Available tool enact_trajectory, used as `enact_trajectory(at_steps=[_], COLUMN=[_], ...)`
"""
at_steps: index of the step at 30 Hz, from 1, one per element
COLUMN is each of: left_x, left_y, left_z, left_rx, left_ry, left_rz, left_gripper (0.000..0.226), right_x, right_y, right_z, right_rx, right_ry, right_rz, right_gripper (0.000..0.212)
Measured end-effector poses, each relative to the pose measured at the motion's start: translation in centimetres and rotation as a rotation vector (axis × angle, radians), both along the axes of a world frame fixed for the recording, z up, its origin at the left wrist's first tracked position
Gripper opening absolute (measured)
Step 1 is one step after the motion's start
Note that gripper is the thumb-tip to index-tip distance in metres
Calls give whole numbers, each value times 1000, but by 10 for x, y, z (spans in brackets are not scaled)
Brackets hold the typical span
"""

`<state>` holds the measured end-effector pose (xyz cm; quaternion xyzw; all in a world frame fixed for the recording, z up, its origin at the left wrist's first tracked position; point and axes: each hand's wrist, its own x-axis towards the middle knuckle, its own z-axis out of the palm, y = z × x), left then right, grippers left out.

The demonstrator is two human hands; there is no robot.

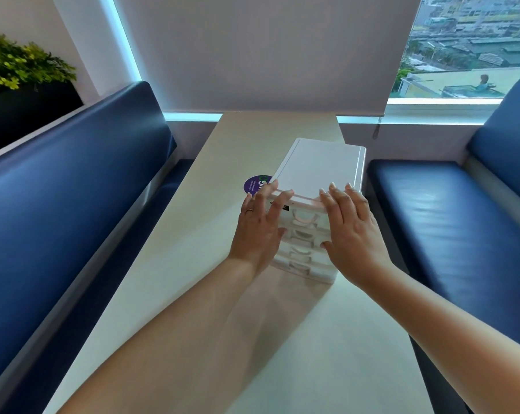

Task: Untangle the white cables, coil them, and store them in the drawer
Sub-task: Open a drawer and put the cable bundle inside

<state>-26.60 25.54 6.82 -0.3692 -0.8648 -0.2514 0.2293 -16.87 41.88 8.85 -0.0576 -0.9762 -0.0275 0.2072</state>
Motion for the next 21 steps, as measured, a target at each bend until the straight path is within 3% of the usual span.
enact_trajectory(at_steps=[7,15,21], left_x=[5,21,46], left_y=[-9,-21,-41], left_z=[14,44,67], left_rx=[-103,-468,-511], left_ry=[-41,-138,-196], left_rz=[-19,70,109], left_gripper=[75,83,88], right_x=[6,16,22], right_y=[-3,-9,-11], right_z=[8,29,49], right_rx=[-56,-74,-63], right_ry=[-56,-217,-343], right_rz=[0,-31,-65], right_gripper=[103,101,104])
